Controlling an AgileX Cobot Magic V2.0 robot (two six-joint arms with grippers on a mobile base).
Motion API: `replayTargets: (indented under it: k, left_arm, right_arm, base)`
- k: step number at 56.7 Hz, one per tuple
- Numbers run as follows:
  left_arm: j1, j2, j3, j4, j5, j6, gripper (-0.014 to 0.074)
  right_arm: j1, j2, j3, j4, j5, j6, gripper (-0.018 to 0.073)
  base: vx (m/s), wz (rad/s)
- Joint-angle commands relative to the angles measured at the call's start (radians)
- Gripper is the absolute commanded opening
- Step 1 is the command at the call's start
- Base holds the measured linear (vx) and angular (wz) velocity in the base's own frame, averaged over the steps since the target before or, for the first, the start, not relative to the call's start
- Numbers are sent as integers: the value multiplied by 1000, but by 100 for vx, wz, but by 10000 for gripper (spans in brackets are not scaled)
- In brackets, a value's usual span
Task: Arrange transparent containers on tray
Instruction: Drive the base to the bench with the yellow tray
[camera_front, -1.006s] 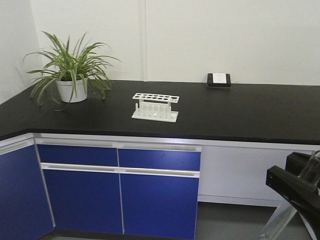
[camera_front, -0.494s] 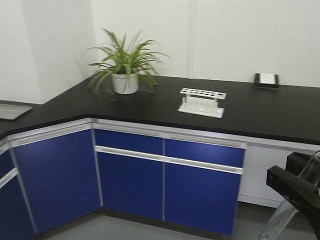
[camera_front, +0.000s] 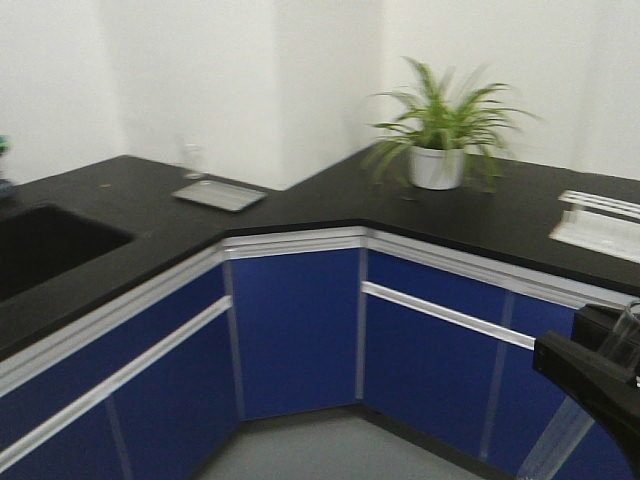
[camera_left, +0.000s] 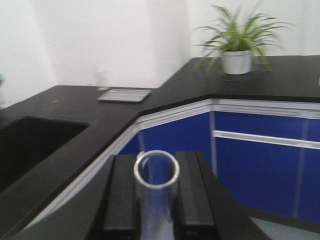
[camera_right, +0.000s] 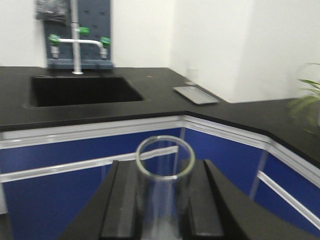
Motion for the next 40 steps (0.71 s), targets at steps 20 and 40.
replayTargets:
  k: [20,40]
  left_arm:
    - [-6,4,-28,-6,-83,-5,146]
    - [-6,4,-28,-6,-83,-5,146]
  right_arm:
    - [-5,-4,-30,-8,-82,-2,-11]
    - [-5,-4,-30,-8,-82,-2,-11]
  base:
    - [4,67]
    - [11,50]
